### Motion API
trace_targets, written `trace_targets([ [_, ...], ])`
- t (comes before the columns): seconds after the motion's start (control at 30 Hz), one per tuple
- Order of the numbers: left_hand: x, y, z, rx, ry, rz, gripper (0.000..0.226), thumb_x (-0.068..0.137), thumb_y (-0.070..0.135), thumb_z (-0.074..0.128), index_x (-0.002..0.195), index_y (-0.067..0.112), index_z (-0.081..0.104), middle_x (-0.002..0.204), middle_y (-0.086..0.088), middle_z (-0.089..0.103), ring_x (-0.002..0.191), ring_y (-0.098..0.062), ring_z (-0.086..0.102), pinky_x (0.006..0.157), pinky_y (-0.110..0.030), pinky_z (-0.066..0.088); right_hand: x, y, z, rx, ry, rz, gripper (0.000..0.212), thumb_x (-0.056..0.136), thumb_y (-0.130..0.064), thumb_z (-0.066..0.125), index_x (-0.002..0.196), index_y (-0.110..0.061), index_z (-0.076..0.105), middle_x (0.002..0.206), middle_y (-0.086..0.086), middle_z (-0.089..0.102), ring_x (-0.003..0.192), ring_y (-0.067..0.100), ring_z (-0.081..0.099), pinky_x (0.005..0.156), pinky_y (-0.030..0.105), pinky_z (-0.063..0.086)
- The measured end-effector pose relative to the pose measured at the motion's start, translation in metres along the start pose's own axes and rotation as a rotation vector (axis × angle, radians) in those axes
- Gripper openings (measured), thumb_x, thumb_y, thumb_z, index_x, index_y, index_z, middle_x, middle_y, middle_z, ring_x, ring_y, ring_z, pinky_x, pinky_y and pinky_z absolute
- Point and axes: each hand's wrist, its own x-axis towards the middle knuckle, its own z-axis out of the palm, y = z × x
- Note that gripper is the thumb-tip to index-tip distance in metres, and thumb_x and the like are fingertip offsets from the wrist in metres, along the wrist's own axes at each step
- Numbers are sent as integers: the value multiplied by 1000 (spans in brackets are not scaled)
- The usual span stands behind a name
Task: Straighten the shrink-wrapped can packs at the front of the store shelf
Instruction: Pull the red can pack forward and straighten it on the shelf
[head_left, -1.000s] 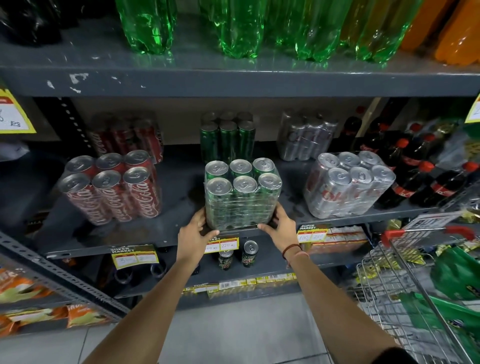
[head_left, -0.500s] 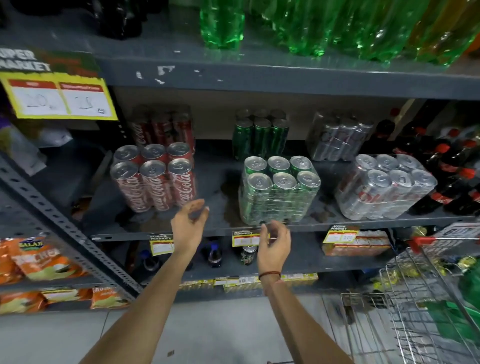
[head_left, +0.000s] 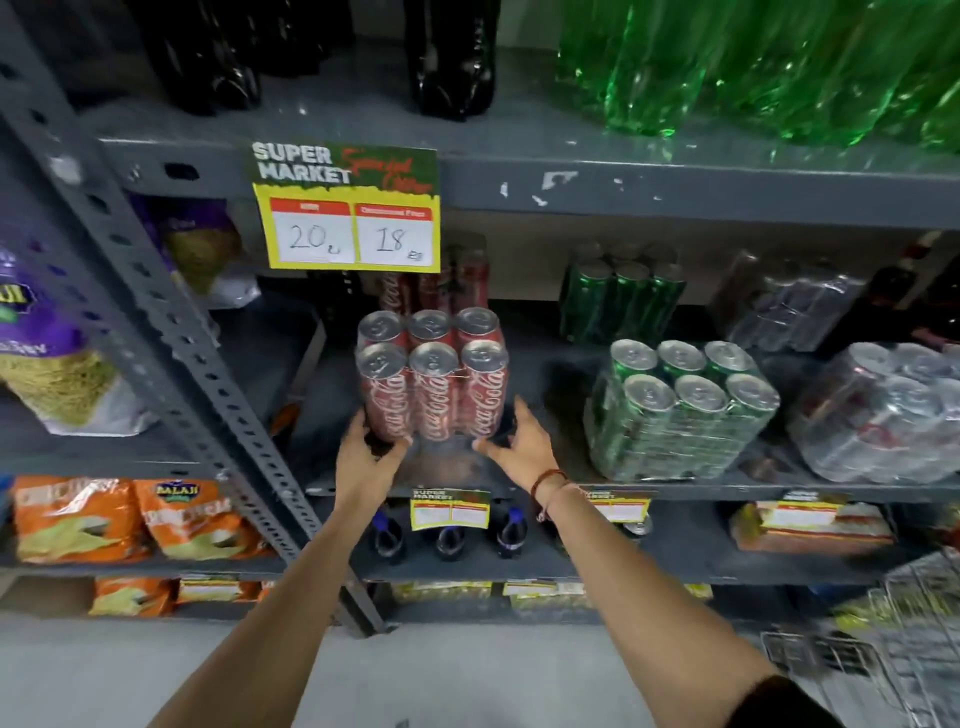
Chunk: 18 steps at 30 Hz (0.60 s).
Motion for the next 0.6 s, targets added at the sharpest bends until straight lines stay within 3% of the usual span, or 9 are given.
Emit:
trace_targets([
  [0.1, 9, -8, -7, 79, -62, 38, 68, 78, 17, 74, 138, 15, 42, 129, -4, 60, 113, -17, 57, 94, -30, 45, -3, -1, 11, 24, 18, -36, 78, 75, -13, 77, 140, -16, 36, 132, 9, 60, 122, 25, 56, 109, 41, 42],
  [0.3, 9, -13, -19, 115, -124, 94, 76, 77, 4, 73, 143, 12, 36, 138, -7, 53, 125, -21, 50, 108, -37, 39, -15, 1, 16, -22, 85, -103, 83, 76, -9, 76, 145, -14, 31, 132, 11, 60, 122, 26, 56, 109, 36, 41],
  [0.43, -4, -19, -29, 155, -126, 133, 74, 79, 8, 72, 143, 17, 37, 137, -3, 54, 124, -16, 49, 106, -35, 40, -33, 7, 20, -22, 135, -127, 80, 74, -10, 78, 143, -16, 37, 125, 11, 64, 114, 22, 59, 98, 22, 42],
  [0.53, -18, -22, -35, 169, -90, 155, 72, 79, 11, 73, 142, 20, 39, 134, 1, 58, 116, -5, 50, 101, -27, 42, -44, 10, 24, -18, 170, -116, 79, 75, -11, 77, 142, -17, 37, 119, 16, 64, 111, 28, 61, 102, 34, 47],
  [0.6, -26, -22, -38, 180, -75, 174, 72, 79, 12, 73, 142, 18, 39, 133, 1, 59, 114, -4, 52, 102, -29, 43, -51, 10, 25, -45, 191, -104, 77, 76, -12, 77, 142, -16, 37, 117, 20, 62, 107, 31, 62, 103, 42, 48],
])
